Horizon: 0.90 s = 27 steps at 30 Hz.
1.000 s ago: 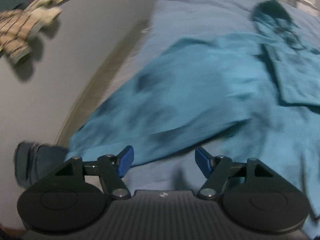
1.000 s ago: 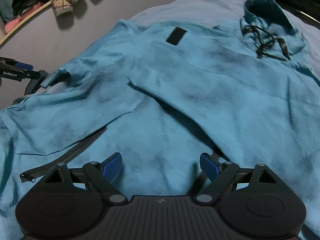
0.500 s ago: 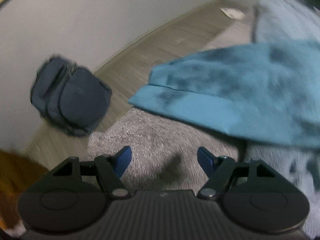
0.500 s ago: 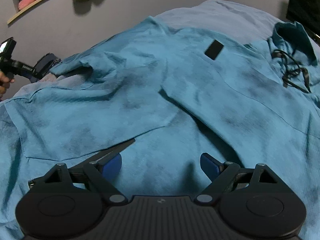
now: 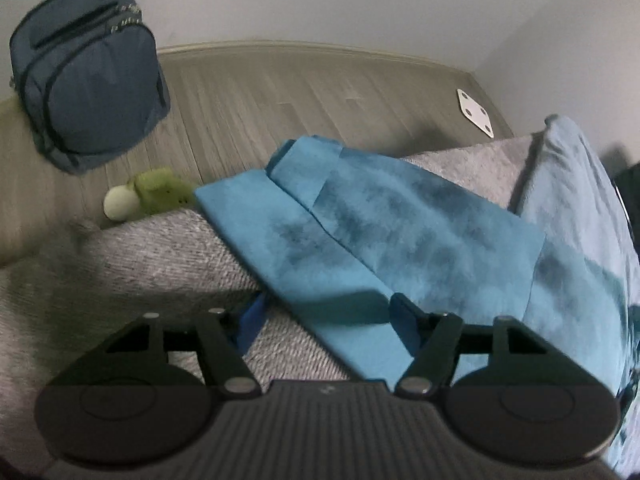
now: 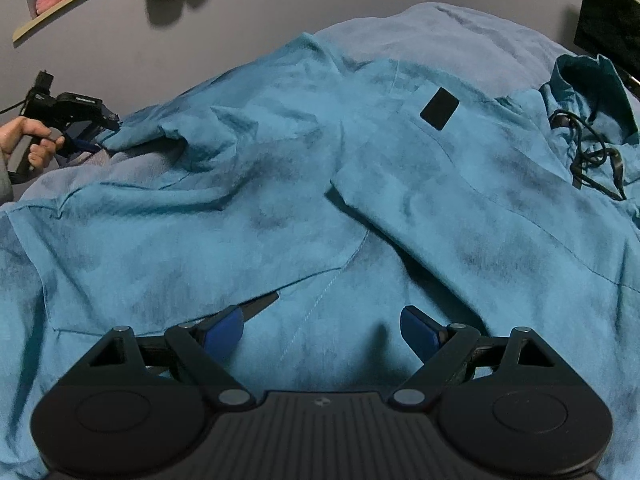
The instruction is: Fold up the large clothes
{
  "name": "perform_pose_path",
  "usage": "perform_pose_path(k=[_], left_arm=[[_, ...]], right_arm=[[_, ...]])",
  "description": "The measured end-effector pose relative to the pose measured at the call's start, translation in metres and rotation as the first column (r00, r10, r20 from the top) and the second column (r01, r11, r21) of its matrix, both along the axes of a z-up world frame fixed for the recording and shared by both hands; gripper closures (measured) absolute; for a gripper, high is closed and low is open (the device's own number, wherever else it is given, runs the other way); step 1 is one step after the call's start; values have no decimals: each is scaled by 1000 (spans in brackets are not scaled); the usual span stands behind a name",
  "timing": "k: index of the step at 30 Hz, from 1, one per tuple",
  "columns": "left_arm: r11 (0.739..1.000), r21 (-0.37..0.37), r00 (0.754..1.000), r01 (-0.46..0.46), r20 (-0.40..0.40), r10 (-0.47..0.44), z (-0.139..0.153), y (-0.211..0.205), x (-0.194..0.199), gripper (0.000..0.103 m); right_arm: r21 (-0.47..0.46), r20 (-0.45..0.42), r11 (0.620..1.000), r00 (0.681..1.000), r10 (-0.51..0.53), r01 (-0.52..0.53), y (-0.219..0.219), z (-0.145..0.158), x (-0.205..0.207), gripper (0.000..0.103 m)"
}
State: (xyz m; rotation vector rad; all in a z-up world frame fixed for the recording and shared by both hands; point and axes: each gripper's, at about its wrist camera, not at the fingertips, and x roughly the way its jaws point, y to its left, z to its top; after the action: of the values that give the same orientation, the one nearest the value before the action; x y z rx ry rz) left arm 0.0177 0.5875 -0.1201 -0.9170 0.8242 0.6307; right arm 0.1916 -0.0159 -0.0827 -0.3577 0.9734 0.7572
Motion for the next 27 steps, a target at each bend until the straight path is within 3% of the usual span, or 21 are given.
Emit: perform_pose_path(k=[1, 3, 4, 5, 6, 9, 17, 23, 27], left_arm=[[1000, 5, 1000, -11, 8, 11, -3, 1, 3, 42], [999, 22, 999, -26, 30, 25, -6, 3, 8, 57], [999, 21, 999, -34, 31, 33, -7, 5, 10, 83], [999, 24, 999, -41, 28, 41, -7, 6, 11, 100], [999, 30, 998, -42, 39, 41, -5, 7, 12, 103], [994, 109, 998, -22, 66, 14, 14, 1, 18, 103], [947, 314, 982, 69, 147, -121, 107, -36, 32, 103], [874, 461, 962, 153, 133, -238, 168, -79, 45, 103], [801, 551, 940, 233, 85, -332, 194, -115, 62, 103]], right_arm=[[0, 2, 1000, 1000, -2, 2, 1, 1, 0, 16], [-1, 5, 1000, 1000, 0, 0, 3, 2, 1, 16], [-2, 6, 1000, 1000, 2, -2, 4, 2, 1, 16], [-3, 6, 1000, 1000, 3, -3, 6, 2, 1, 16], [-4, 7, 1000, 1000, 5, -5, 6, 2, 1, 16], [3, 4, 1000, 1000, 6, -6, 9, 4, 2, 16], [32, -17, 999, 1000, -10, 10, 7, 7, 7, 16], [53, -37, 998, 999, -39, 41, 2, 9, 13, 16], [70, -47, 996, 998, -52, 55, -2, 13, 18, 16]])
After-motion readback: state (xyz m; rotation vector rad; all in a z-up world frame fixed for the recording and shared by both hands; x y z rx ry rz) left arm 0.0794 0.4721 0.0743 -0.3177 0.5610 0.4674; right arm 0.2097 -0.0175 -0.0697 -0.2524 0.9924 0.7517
